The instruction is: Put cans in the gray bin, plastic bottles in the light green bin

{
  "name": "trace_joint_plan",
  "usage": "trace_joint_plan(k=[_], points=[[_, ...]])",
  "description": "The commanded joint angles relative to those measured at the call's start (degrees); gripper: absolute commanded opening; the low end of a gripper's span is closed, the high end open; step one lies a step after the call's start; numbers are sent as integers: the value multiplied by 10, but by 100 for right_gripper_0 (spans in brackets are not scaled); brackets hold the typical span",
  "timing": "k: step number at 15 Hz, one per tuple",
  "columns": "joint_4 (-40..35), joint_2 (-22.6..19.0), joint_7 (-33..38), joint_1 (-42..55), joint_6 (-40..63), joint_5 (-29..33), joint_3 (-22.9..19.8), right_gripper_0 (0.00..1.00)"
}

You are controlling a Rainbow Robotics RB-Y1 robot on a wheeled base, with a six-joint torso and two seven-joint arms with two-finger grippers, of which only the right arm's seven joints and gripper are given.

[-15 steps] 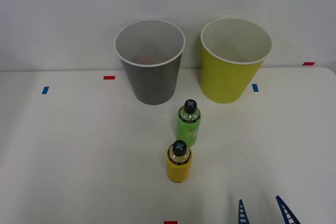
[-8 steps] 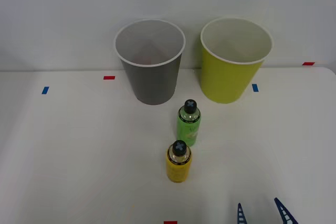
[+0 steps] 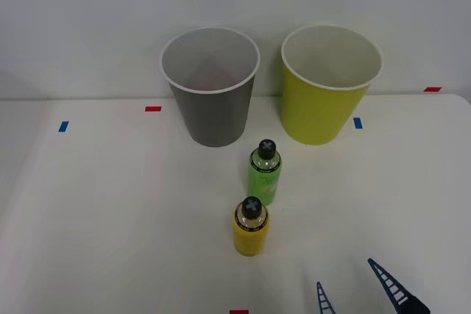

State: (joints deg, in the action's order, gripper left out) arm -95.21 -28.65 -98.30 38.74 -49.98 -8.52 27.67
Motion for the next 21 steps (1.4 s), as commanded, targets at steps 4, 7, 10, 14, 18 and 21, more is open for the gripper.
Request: trace_joint_plan(k=[4, 7, 10, 14, 18, 21], points=[[-38, -105, -21, -74, -1, -94, 96, 100], [-37, -133, -34, -141, -1, -144, 154, 100], [-37, -152, -51, -207, 0, -169, 196, 100], [-37, -174, -67, -275, 0, -212, 257, 100], [-37, -182, -159, -319, 4, -294, 306, 100], [-37, -189, -215, -361, 17, -357, 343, 100]])
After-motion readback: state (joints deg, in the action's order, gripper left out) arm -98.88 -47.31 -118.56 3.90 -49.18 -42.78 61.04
